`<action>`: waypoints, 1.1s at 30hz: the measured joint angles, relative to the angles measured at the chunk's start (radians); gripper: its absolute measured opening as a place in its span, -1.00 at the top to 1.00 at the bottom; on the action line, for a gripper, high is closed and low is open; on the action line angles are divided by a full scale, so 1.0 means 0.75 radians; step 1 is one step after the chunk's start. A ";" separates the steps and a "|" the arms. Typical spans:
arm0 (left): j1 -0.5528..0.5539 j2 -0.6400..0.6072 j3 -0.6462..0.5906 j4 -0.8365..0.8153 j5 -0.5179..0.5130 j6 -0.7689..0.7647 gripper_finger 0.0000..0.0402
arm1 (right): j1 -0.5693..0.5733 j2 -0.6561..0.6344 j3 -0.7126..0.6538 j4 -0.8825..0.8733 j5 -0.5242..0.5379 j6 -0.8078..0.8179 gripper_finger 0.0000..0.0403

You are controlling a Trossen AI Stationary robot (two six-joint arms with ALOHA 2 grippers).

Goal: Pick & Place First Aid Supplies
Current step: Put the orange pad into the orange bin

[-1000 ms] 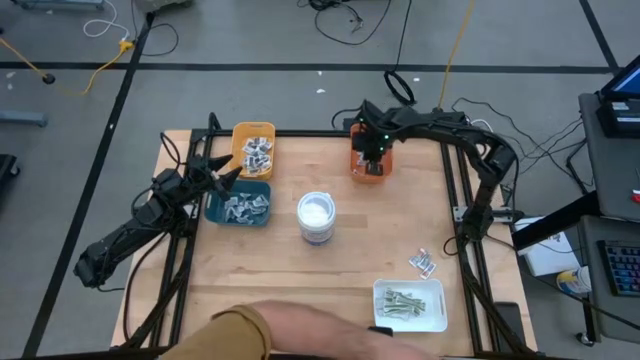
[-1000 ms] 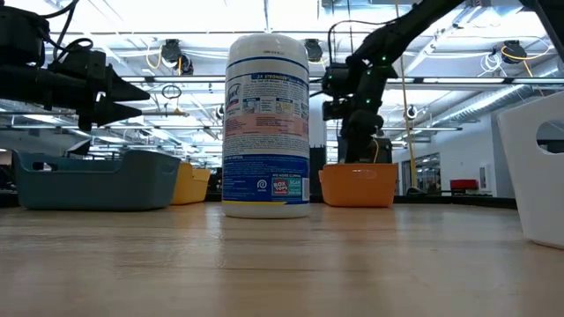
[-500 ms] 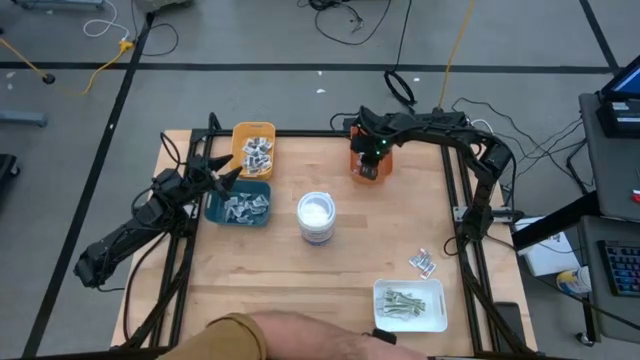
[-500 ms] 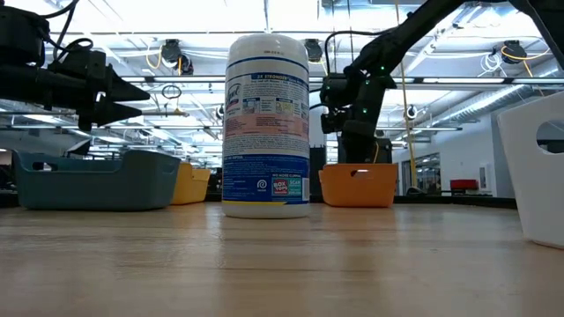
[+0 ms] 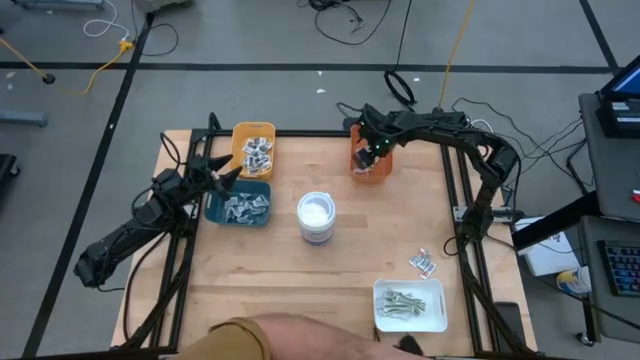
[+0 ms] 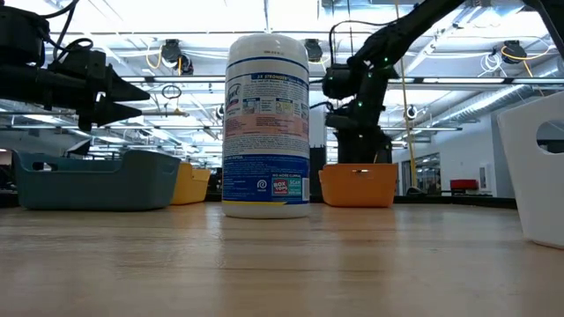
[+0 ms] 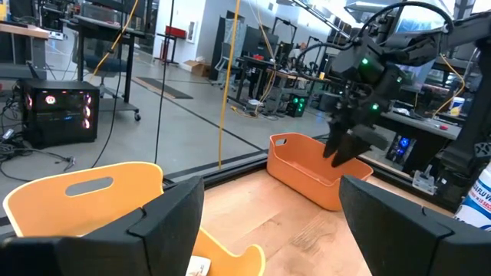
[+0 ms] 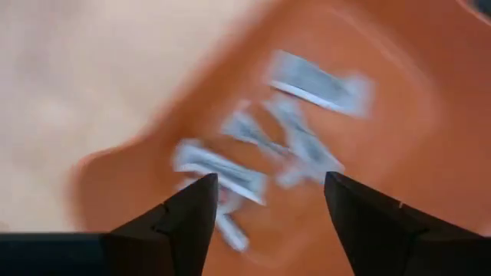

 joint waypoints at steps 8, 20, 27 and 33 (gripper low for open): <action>0.000 0.000 0.000 0.000 0.000 0.000 -0.52 | 0.015 -0.070 -0.001 -0.203 0.123 0.621 -0.15; 0.000 0.000 0.000 0.000 0.000 0.000 -0.52 | 0.139 -0.213 -0.016 -0.393 0.259 1.217 -0.15; 0.000 0.000 0.000 0.000 0.001 0.000 -0.52 | 0.333 -0.341 -0.196 -0.410 0.219 1.575 -0.15; 0.000 0.000 0.000 0.000 0.001 0.000 -0.52 | 0.554 -0.450 -0.360 -0.422 0.186 1.904 -0.15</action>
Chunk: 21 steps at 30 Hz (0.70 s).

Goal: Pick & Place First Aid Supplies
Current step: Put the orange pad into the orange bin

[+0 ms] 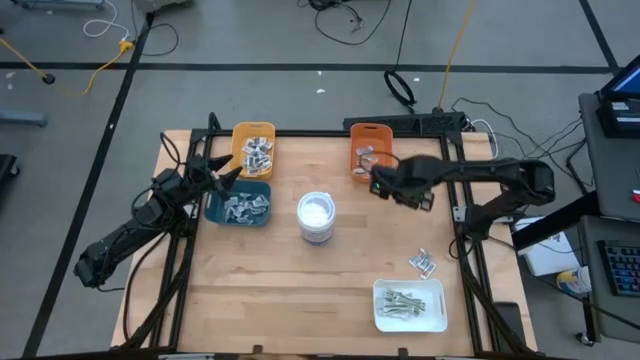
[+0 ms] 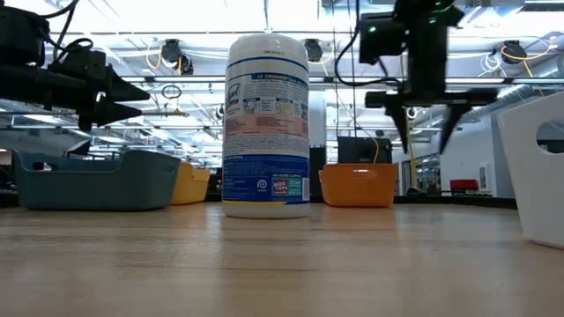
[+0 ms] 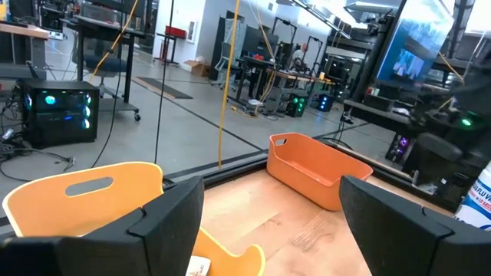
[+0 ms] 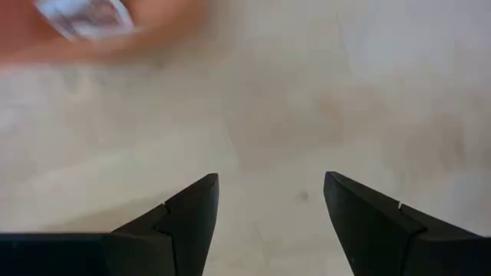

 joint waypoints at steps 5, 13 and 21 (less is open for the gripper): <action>0.000 0.000 0.000 0.000 0.000 0.000 -0.52 | 0.188 -0.087 -0.117 -0.034 -0.054 0.233 -0.15; -0.001 0.000 0.000 0.000 0.000 0.000 -0.52 | 0.468 -0.207 -0.270 -0.037 -0.180 0.493 -0.15; 0.000 0.000 0.000 0.000 -0.001 0.000 -0.52 | 0.654 -0.298 -0.343 -0.032 -0.211 0.659 -0.15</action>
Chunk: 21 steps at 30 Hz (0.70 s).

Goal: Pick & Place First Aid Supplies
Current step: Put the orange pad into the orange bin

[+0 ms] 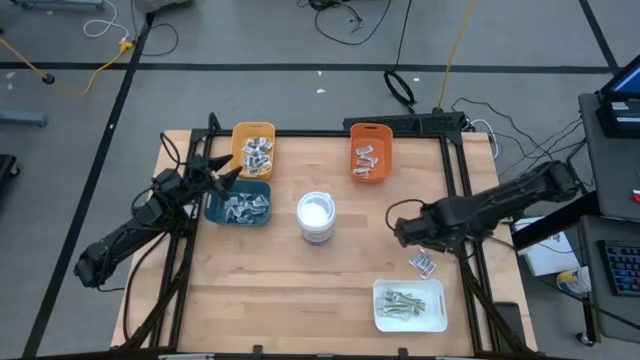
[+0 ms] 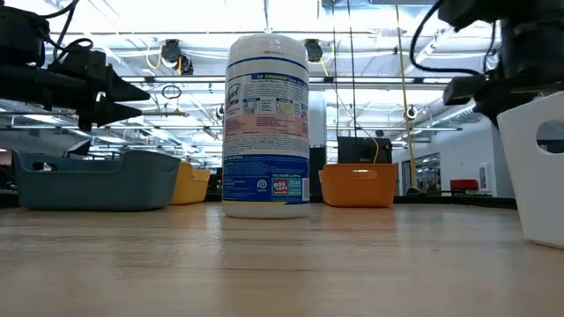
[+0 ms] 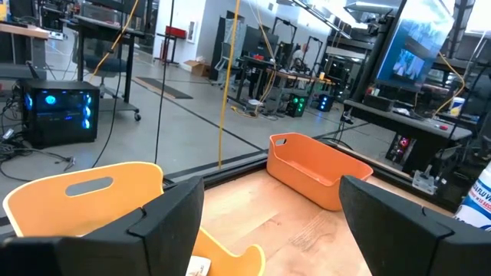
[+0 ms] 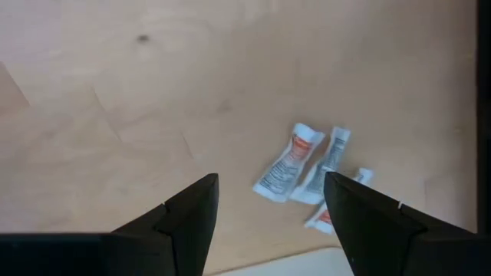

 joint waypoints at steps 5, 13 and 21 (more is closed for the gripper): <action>0.000 0.000 0.000 0.000 0.000 0.000 -0.52 | 0.046 -0.014 -0.054 0.029 -0.017 0.010 -0.15; 0.000 0.000 0.000 0.000 0.000 0.000 -0.52 | 0.027 -0.008 -0.236 0.328 -0.034 -0.062 -0.15; 0.000 0.000 0.000 0.000 0.000 0.000 -0.52 | 0.027 -0.008 -0.338 0.431 -0.099 -0.062 -0.15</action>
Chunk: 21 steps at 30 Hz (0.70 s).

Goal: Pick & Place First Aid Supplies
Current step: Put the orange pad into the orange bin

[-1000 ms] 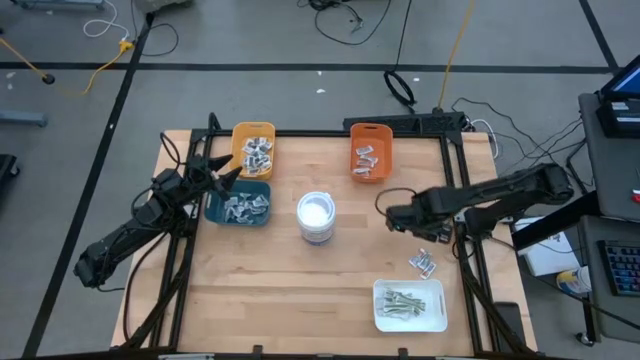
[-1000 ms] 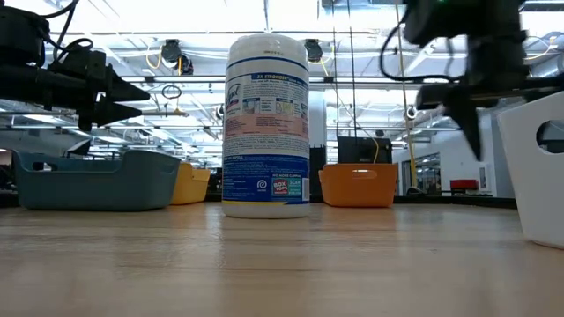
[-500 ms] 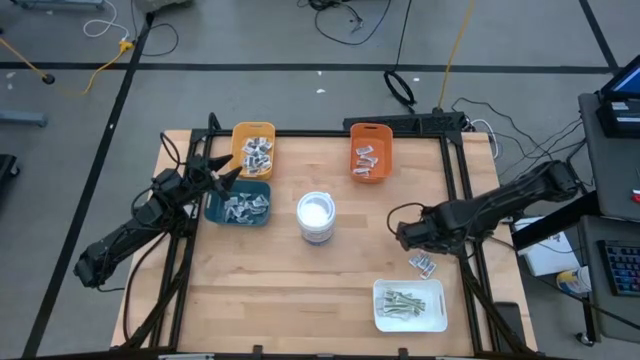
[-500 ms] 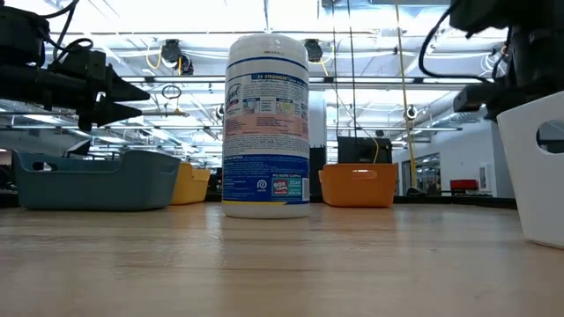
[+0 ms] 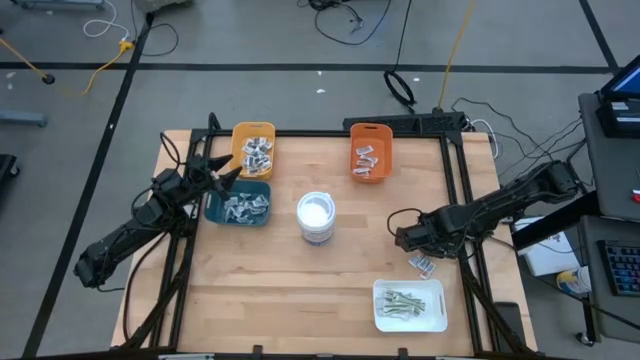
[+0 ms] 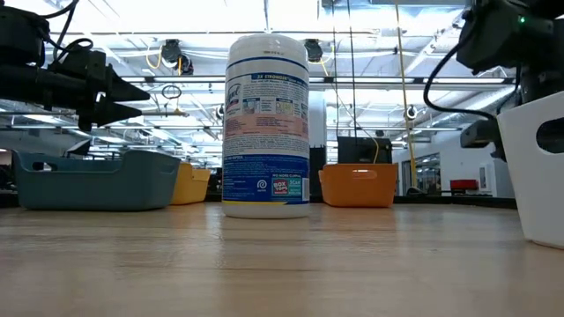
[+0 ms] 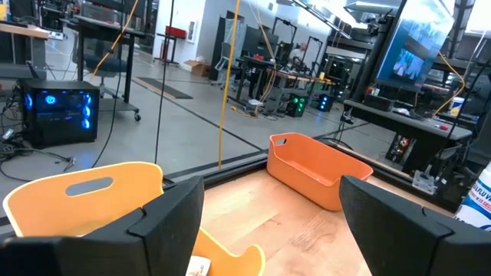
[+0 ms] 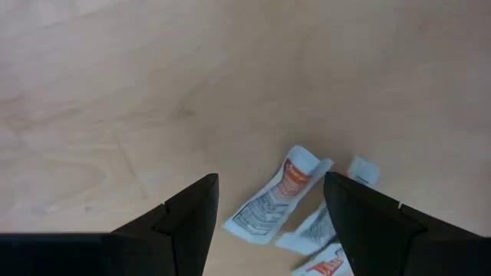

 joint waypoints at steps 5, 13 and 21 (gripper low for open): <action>0.000 0.000 0.000 0.000 0.000 0.000 -0.52 | -0.010 0.000 -0.055 0.093 -0.009 -0.041 -0.15; 0.000 0.000 0.000 0.000 0.000 0.000 -0.52 | -0.073 -0.005 -0.114 0.193 -0.080 -0.132 0.12; 0.000 0.000 0.000 0.000 0.000 0.000 -0.52 | -0.096 -0.003 -0.117 0.204 -0.086 -0.192 0.79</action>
